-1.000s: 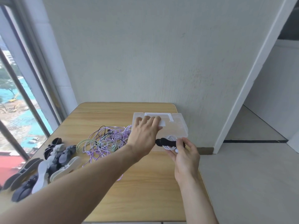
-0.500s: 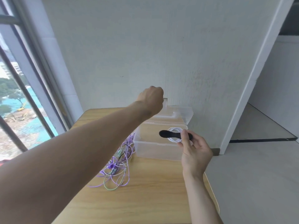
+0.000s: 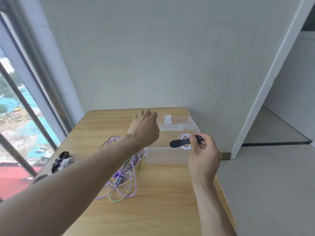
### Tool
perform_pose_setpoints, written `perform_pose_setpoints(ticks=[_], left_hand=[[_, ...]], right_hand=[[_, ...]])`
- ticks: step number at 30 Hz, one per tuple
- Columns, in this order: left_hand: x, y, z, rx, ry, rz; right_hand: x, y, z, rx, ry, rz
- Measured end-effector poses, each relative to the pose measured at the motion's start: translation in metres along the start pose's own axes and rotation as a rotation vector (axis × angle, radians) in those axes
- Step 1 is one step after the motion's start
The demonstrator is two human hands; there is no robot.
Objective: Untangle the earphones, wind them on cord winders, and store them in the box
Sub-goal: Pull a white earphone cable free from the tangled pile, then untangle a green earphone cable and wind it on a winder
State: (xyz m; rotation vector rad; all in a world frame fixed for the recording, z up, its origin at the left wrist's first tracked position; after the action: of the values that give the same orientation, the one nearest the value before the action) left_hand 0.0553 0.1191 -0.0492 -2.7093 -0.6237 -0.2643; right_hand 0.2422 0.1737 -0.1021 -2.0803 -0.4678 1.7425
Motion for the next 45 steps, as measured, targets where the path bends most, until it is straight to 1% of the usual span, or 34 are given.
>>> perform_pose_setpoints(ticks=[2,3,5,7,8,11,13,17,20,23,26,28,29,31,33,34,35,36,37,38,39,40,41,42,45], left_hand=[[-0.011,0.022,0.017,-0.070,0.041,-0.043],[-0.013,0.031,0.024,-0.081,0.099,-0.050],[-0.014,0.043,0.031,-0.035,0.286,-0.089],[-0.014,0.051,0.033,0.043,0.444,-0.149],[-0.013,0.053,0.036,0.070,0.499,-0.176],[-0.012,0.060,0.043,0.098,0.593,-0.209],[-0.011,0.061,0.046,0.065,0.592,-0.149],[-0.025,0.069,0.037,0.010,0.608,-0.035],[-0.031,0.074,0.034,-0.036,0.648,0.010],[-0.031,0.075,0.033,-0.067,0.649,-0.003],[-0.029,0.074,0.031,-0.112,0.628,0.008],[-0.033,0.073,0.027,-0.117,0.624,0.001],[-0.036,0.073,0.025,-0.090,0.634,-0.003],[-0.042,0.079,0.011,0.039,0.673,-0.027],[-0.048,0.090,-0.005,0.186,0.680,-0.079],[-0.052,0.097,-0.012,0.242,0.673,-0.113],[-0.055,0.106,-0.017,0.292,0.657,-0.142],[-0.058,0.115,-0.021,0.329,0.635,-0.170],[-0.062,0.125,-0.024,0.355,0.612,-0.204],[-0.066,0.136,-0.027,0.360,0.593,-0.246],[-0.071,0.146,-0.028,0.337,0.574,-0.292],[-0.074,0.156,-0.029,0.303,0.561,-0.339],[-0.078,0.163,-0.028,0.271,0.551,-0.376],[-0.080,0.169,-0.026,0.239,0.540,-0.402],[-0.084,0.182,-0.018,0.169,0.496,-0.435]], right_hand=[[-0.008,0.001,-0.001,0.048,-0.053,0.001],[-0.012,0.000,-0.002,0.082,-0.093,-0.002],[-0.018,0.001,0.001,0.120,-0.128,-0.031],[-0.020,0.004,0.013,0.075,-0.072,-0.080],[-0.019,0.004,0.022,0.020,-0.015,-0.094],[-0.017,-0.001,0.055,-0.223,0.206,-0.082],[-0.017,-0.011,0.069,-0.315,0.342,-0.062],[-0.025,-0.017,0.089,-0.438,0.607,-0.011],[-0.020,-0.013,0.097,-0.607,0.879,0.058],[-0.021,-0.014,0.099,-0.927,0.956,0.151],[-0.030,-0.019,0.099,-1.225,1.016,0.119],[-0.036,-0.021,0.098,-1.365,1.018,0.081],[-0.038,-0.021,0.096,-1.408,1.018,0.070],[-0.044,-0.022,0.089,-1.452,1.045,0.033],[-0.050,-0.024,0.080,-1.419,1.042,0.017],[-0.054,-0.026,0.076,-1.346,1.010,0.017],[-0.057,-0.027,0.072,-1.218,0.948,-0.005],[-0.061,-0.026,0.067,-1.033,0.833,-0.055],[-0.065,-0.021,0.060,-0.807,0.663,-0.122],[-0.070,-0.011,0.050,-0.575,0.471,-0.202],[-0.074,0.004,0.038,-0.377,0.331,-0.284],[-0.075,0.018,0.028,-0.252,0.272,-0.351],[-0.072,0.030,0.022,-0.215,0.283,-0.390],[-0.063,0.037,0.020,-0.239,0.332,-0.393],[-0.028,0.049,0.027,-0.392,0.485,-0.298]])
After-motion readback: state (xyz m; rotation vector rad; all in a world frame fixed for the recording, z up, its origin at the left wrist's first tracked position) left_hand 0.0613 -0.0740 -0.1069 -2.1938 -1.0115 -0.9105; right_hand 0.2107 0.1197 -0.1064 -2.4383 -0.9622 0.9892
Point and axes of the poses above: each hand's wrist, its own y-axis away from the middle knuckle, its own z-axis out of the palm, x = y × z, the point moved 3 cm from there along -y, towards the middle knuckle, and after that the axes turned 8 degrees about y, right-handed, at the moved point
